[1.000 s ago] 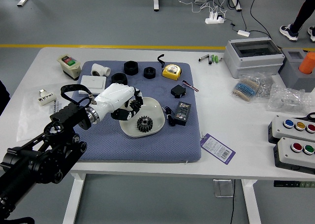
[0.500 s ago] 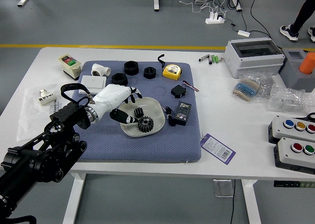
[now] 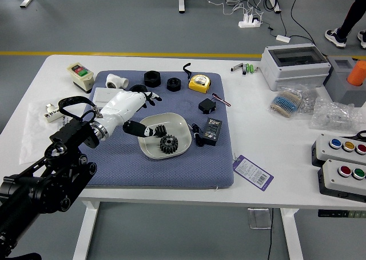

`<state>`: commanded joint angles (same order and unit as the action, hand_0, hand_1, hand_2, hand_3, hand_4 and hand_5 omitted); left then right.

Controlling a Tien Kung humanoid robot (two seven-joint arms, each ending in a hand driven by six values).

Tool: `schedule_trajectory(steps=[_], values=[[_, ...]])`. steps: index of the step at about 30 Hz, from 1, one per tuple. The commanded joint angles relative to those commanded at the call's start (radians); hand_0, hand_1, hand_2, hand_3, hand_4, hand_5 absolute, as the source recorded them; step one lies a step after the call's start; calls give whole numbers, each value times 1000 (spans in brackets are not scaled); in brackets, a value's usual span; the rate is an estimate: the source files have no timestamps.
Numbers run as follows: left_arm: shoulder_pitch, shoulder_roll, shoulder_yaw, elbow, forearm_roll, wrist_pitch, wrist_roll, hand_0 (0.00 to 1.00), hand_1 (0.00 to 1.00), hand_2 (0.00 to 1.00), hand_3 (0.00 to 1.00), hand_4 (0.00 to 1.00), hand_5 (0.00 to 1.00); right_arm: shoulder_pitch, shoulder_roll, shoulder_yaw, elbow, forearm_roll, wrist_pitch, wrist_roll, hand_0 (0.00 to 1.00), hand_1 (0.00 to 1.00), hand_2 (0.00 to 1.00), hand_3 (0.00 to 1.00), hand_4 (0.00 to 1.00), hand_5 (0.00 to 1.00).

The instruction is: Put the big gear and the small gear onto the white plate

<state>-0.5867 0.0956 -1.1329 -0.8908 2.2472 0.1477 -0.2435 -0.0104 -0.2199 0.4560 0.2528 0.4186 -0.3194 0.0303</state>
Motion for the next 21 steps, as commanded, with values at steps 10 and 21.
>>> schedule_trajectory(steps=[10, 21], values=[[123, -3, -220, -103, -348, -9, -53, 576, 636, 706, 601, 826, 289, 1, 1, 1, -1, -1, 3, 1, 687, 707, 750, 565, 788, 641], [294, -32, -325, -260, -800, -151, 45, 592, 639, 734, 596, 812, 297, -9, 3, 9, -2, -10, 6, 1, 687, 706, 749, 565, 788, 640]])
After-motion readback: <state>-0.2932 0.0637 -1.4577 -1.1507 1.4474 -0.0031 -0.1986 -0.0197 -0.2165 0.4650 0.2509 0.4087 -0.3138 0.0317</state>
